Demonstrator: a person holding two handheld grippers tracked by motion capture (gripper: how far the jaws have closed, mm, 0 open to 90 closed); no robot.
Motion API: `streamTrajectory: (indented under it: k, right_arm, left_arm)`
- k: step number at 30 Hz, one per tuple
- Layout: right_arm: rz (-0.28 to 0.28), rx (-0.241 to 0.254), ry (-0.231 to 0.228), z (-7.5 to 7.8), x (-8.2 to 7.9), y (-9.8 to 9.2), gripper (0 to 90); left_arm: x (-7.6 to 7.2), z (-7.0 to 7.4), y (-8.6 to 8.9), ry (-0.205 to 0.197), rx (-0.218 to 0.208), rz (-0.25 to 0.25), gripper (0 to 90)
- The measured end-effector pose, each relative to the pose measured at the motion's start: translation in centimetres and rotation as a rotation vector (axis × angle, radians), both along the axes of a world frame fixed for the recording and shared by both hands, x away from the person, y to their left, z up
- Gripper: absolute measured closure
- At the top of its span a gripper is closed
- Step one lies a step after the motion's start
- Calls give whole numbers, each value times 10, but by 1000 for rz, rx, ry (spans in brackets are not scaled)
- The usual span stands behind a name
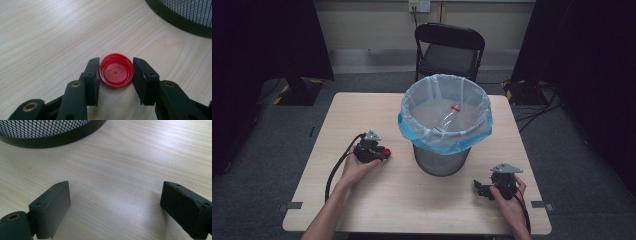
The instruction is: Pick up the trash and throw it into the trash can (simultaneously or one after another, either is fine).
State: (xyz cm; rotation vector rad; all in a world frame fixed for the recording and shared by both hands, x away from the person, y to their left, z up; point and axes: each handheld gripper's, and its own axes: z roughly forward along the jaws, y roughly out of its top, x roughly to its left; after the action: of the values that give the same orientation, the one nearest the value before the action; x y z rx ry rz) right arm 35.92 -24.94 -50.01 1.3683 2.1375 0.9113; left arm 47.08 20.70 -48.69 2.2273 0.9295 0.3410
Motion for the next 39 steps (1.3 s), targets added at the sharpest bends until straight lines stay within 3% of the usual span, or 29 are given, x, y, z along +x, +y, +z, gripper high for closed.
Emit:
streamTrajectory:
  k: [6,9,12,19,21,26,29,33,37,39]
  right_arm:
    - [1,-1,0,0,0,0,85]
    - [0,0,0,0,0,0,85]
    - [0,0,0,0,0,0,85]
    - [0,0,0,0,0,0,85]
    - [2,-1,-2,0,0,0,85]
    - [3,0,-2,0,0,0,85]
    - [2,-1,-2,0,0,0,85]
    - [2,-1,-1,0,0,0,85]
    - [1,0,-1,0,0,0,85]
    - [3,-1,-2,0,0,0,85]
  left_arm:
    - [1,0,1,15,-29,-6,591]
    - [2,2,2,26,-71,4,591]
    - [1,6,4,14,-71,4,591]
    - [0,13,9,17,-162,12,591]
    - [-1,16,9,4,-154,15,591]
    - [-1,24,15,-12,-204,18,592]
    - [-1,29,19,-22,-256,36,591]
    - [0,35,25,-24,-285,46,592]
    - [0,50,26,-57,-293,36,592]
    - [-1,56,26,-62,-330,25,591]
